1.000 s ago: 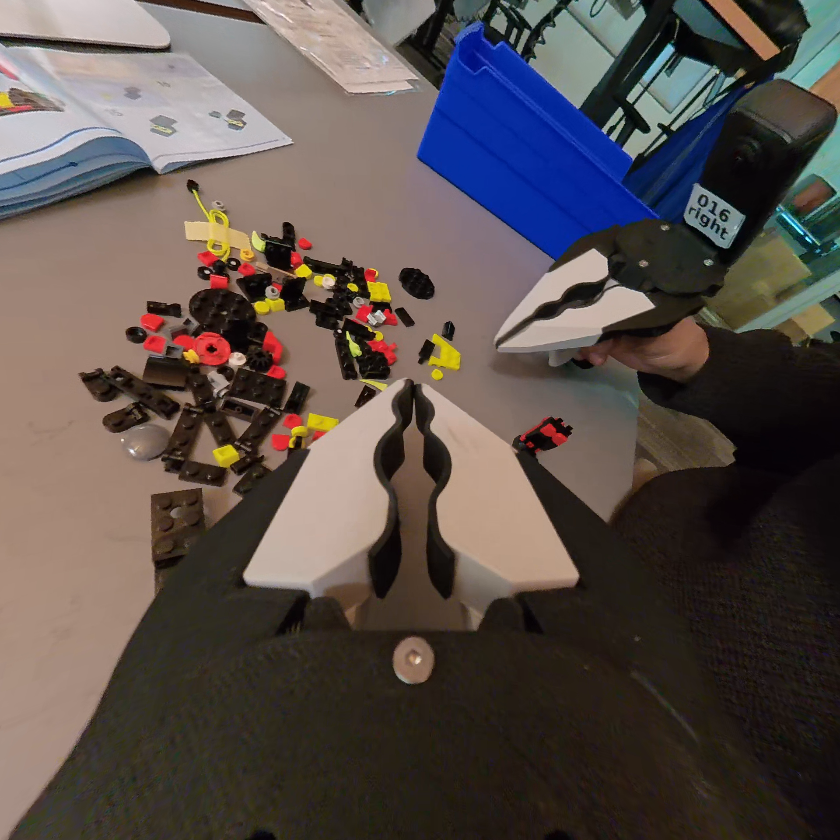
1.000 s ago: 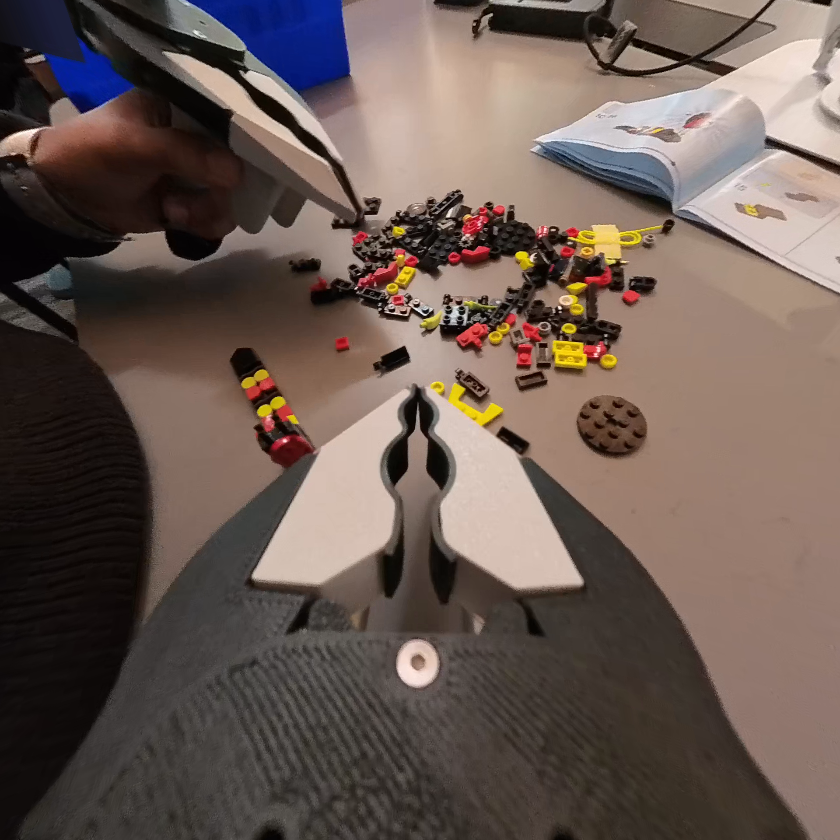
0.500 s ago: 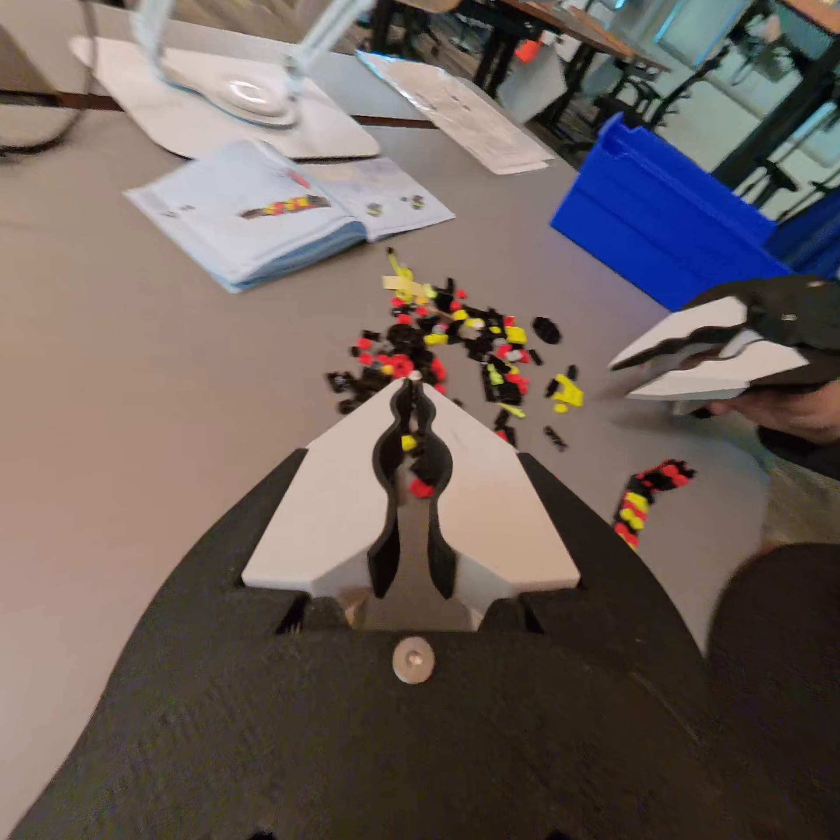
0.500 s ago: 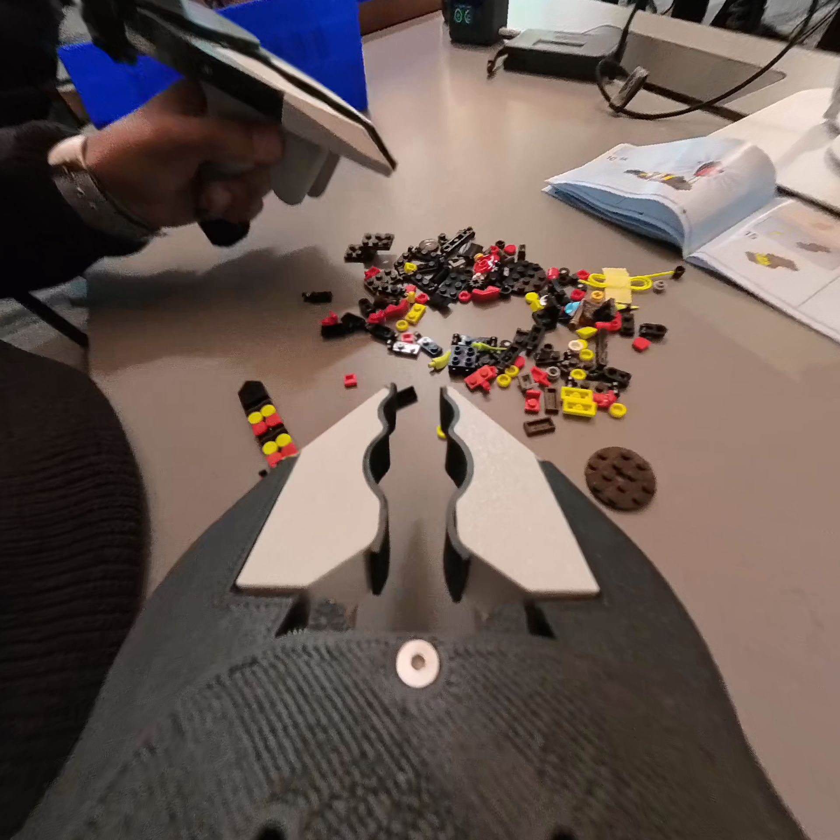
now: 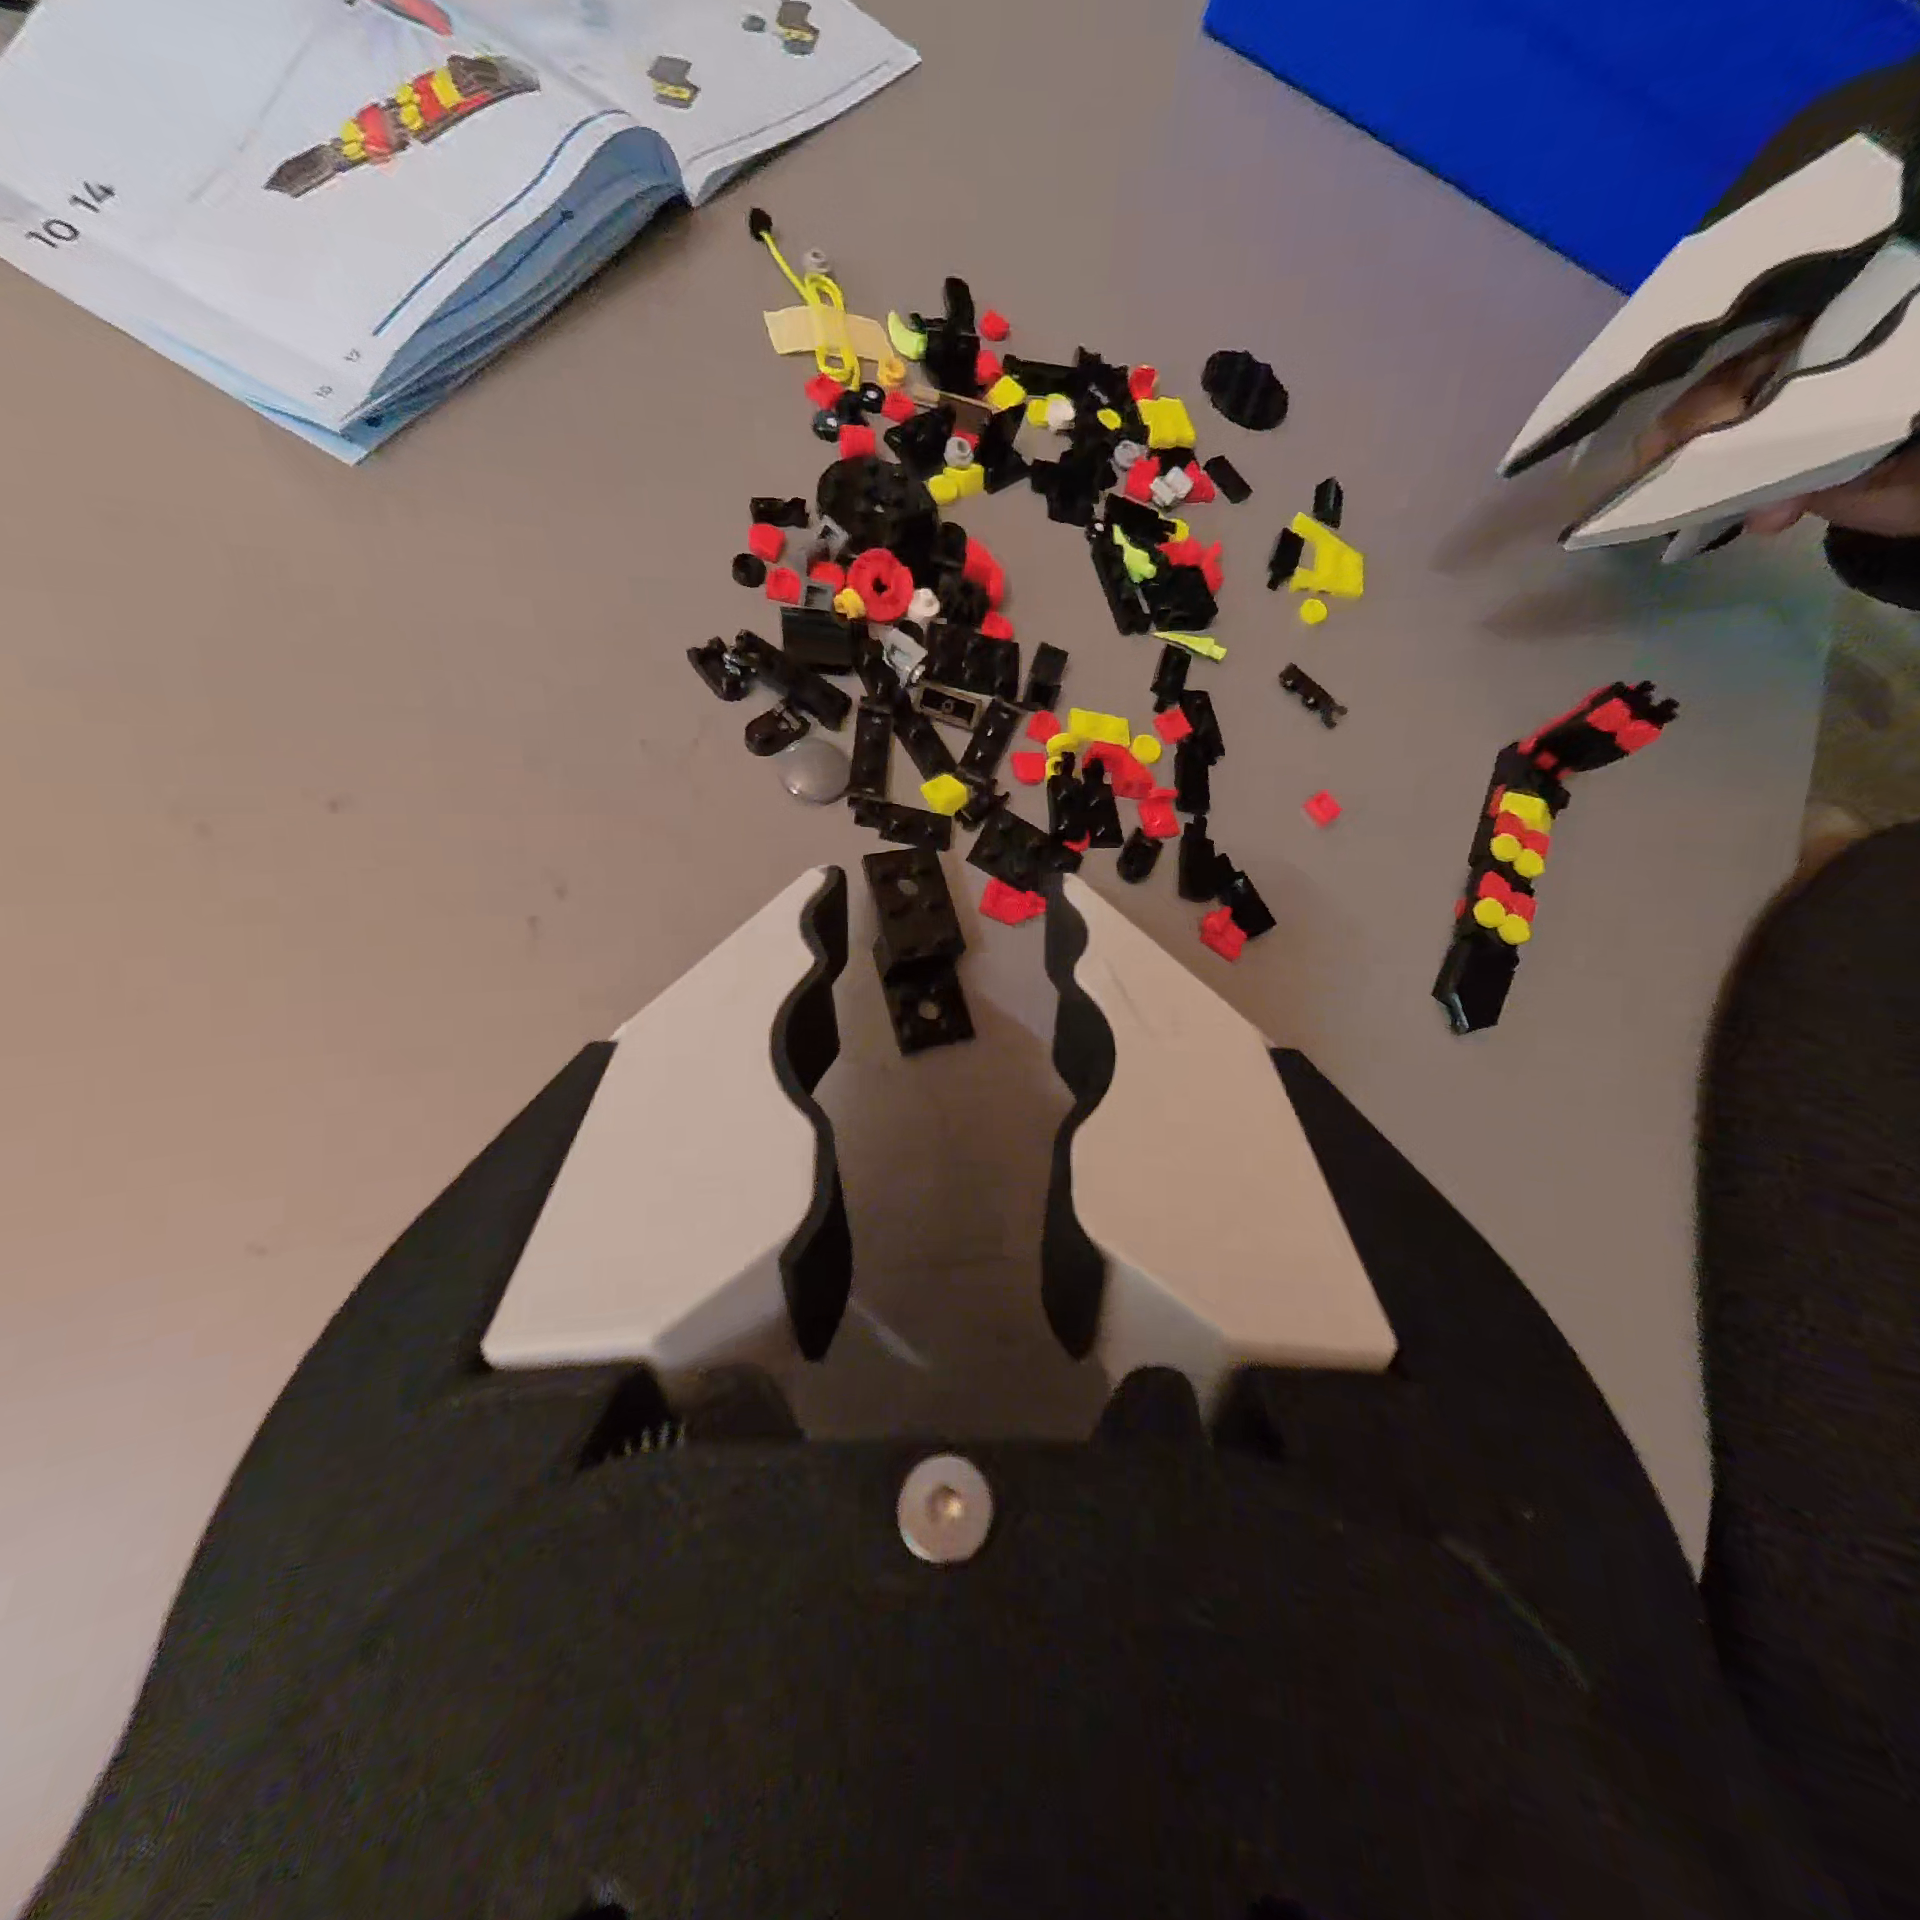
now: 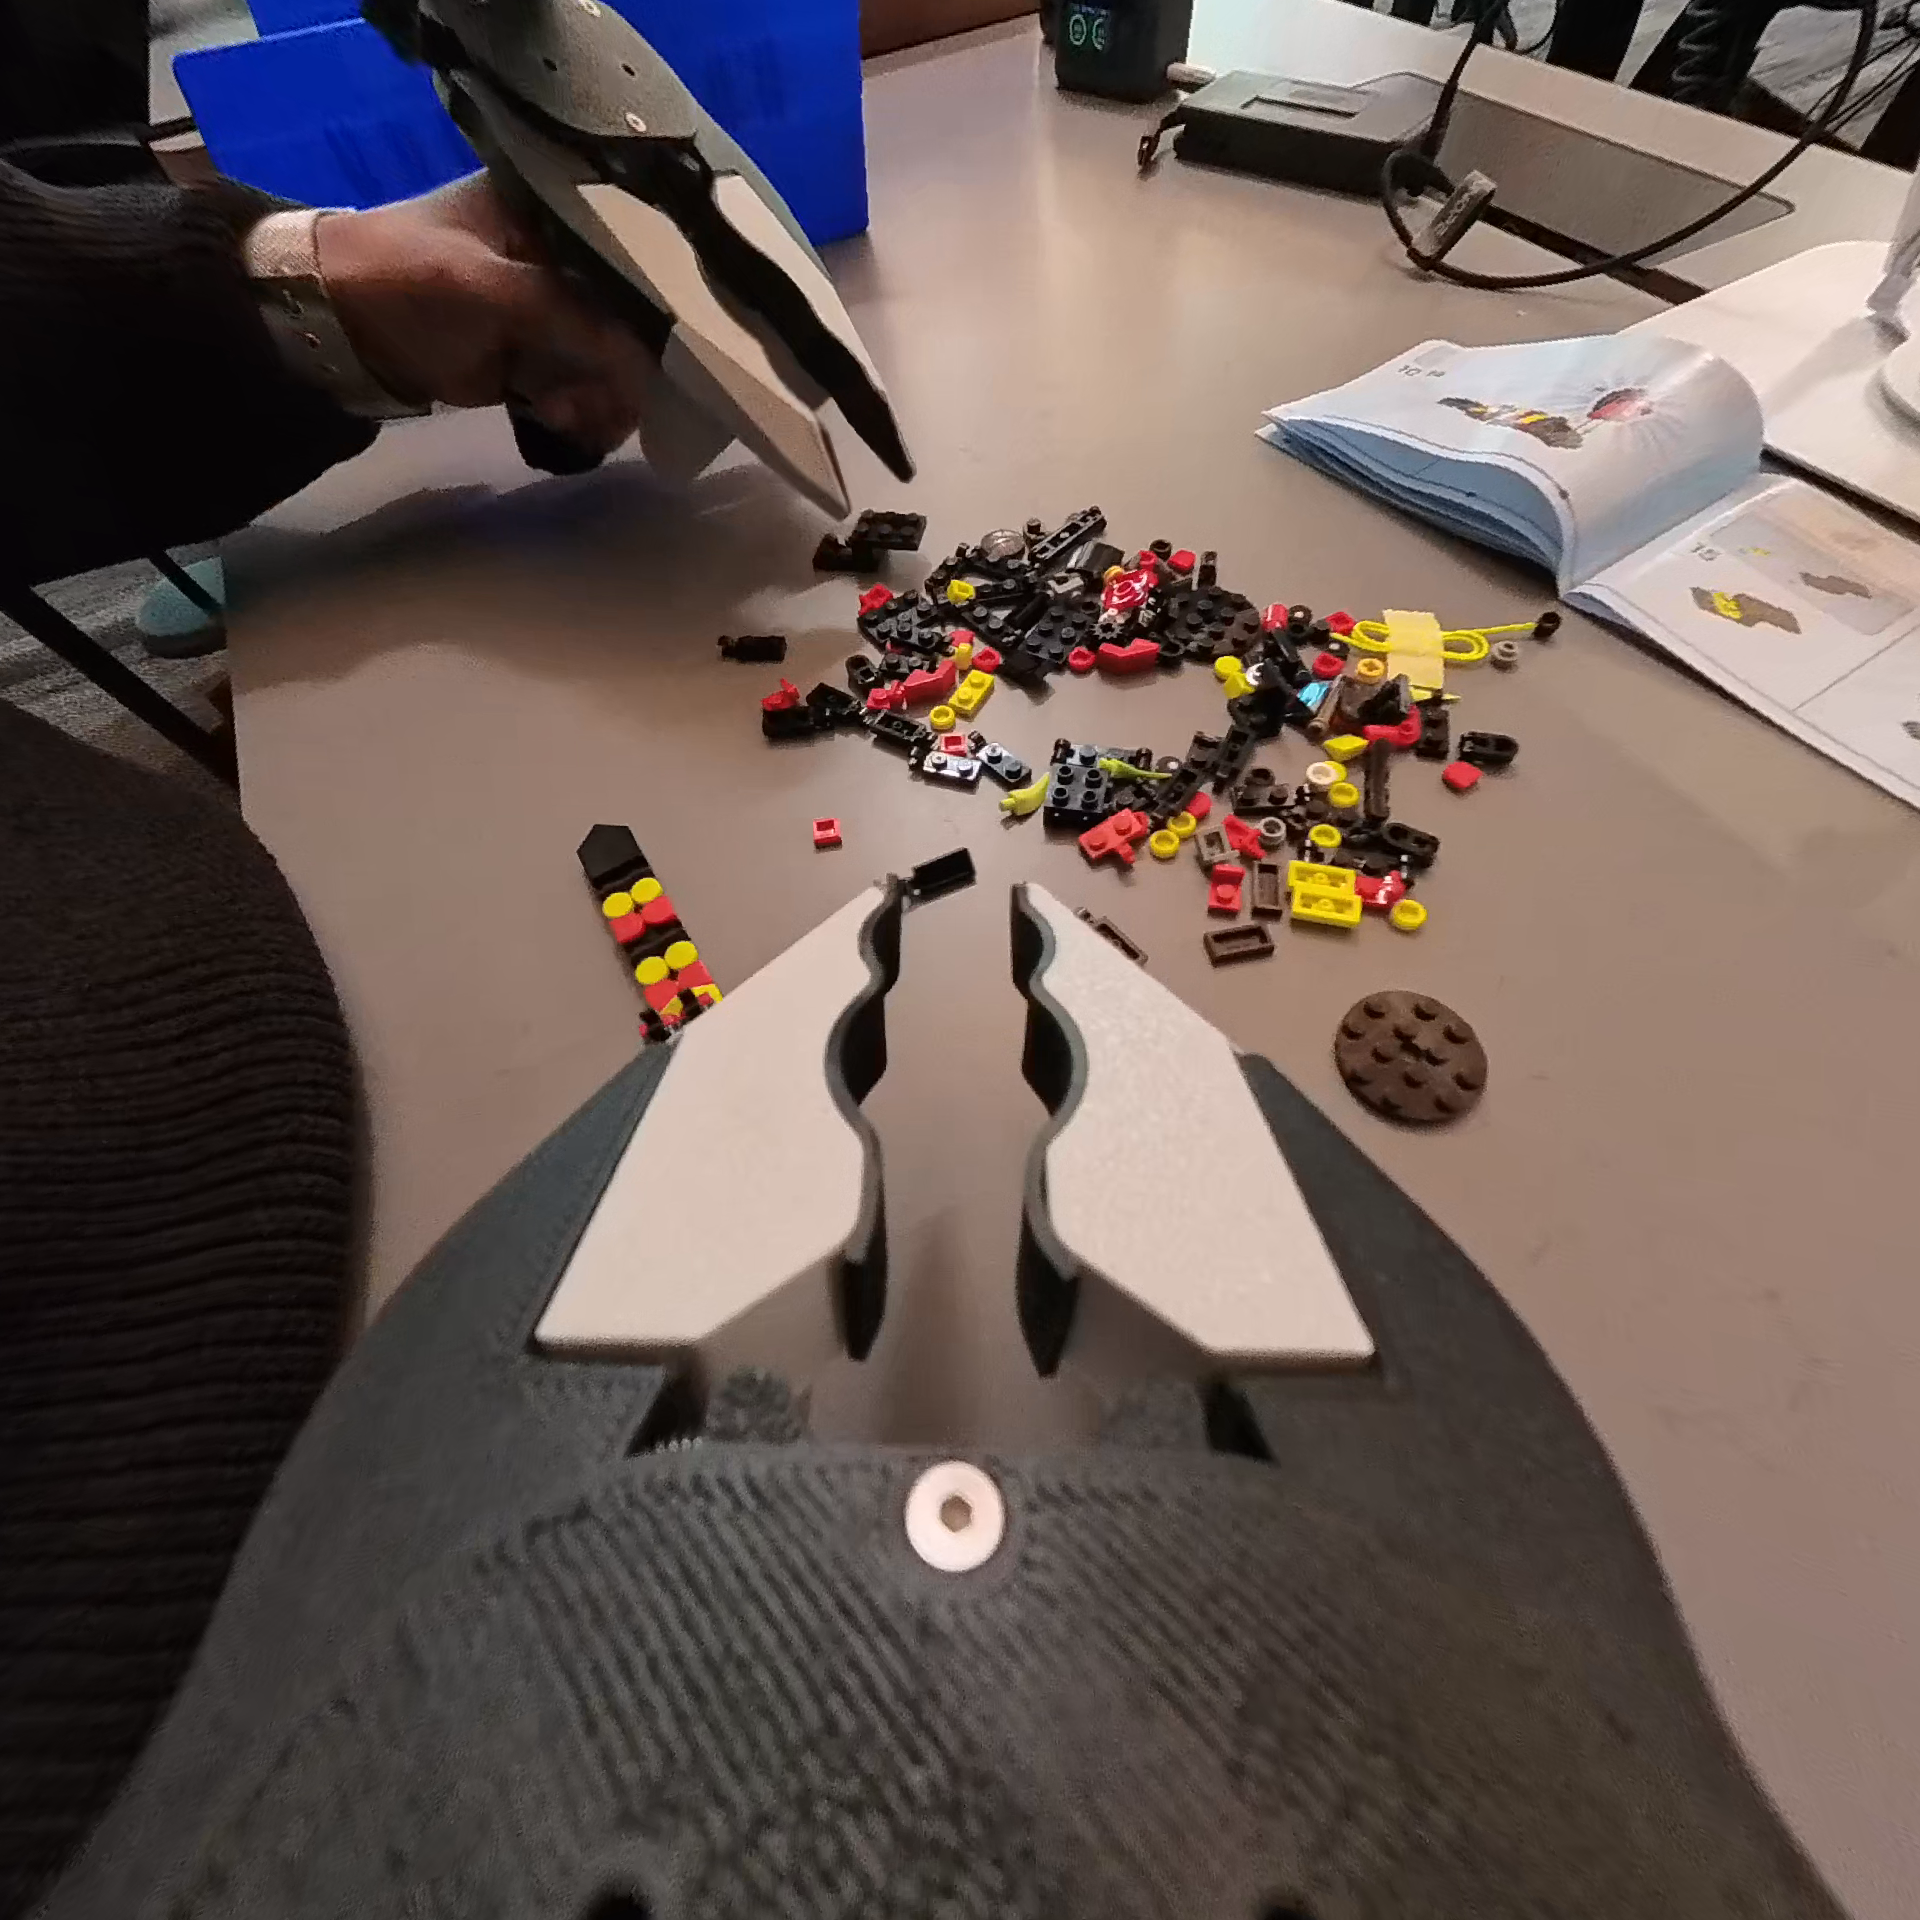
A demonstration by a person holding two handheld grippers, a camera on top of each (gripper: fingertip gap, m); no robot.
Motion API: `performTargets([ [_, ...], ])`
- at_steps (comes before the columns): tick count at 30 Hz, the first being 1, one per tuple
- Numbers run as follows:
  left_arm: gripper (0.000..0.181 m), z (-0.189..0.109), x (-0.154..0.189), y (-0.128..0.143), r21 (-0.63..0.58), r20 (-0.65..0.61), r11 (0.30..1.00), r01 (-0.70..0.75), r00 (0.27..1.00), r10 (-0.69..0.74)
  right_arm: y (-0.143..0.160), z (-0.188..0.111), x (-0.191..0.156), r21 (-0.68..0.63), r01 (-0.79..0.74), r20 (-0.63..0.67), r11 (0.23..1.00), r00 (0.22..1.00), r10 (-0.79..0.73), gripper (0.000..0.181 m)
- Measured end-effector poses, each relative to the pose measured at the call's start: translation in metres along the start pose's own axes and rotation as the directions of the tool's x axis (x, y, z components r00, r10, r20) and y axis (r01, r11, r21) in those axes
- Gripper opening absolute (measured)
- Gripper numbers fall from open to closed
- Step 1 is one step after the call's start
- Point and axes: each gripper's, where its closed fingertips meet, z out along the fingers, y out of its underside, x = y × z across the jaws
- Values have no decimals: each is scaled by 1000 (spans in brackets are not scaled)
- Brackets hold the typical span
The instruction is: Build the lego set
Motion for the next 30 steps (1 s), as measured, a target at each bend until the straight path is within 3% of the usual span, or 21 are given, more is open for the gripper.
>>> performTargets([
  [6, 30, 7, -8, 19, -110, 56, 994, -9, 998, 16, -2, 0, -7, 4, -2, 26, 1000, 1000, 2, 20],
  [7, 22, 7, -9, 18, -108, 65, 994, -11, 998, 18, -2, 0, -8, 4, 3, 25, 1000, 1000, -3, 20],
  [13, 16, -2, 0, -2, -4, 27, 1000, -22, 999, 22, -4, -2, -9, 12, 16, 18, 1000, 1000, -17, 19],
  [18, 14, 0, 54, -27, 113, -139, 986, -120, 981, 135, -10, -1, -18, 47, 40, 63, 998, 997, -43, 24],
  [24, 14, 14, 125, -31, 163, -287, 946, -280, 904, 317, -20, 2, -42, 106, 71, 153, 992, 984, -87, 33],
  [27, 14, 18, 146, -27, 151, -370, 951, -268, 877, 306, -24, 3, -50, 128, 107, 168, 986, 978, -128, 36],
  [30, 14, 18, 159, -22, 109, -505, 983, -151, 843, 186, -29, 0, -56, 154, 352, 64, 923, 929, -365, 40],
])
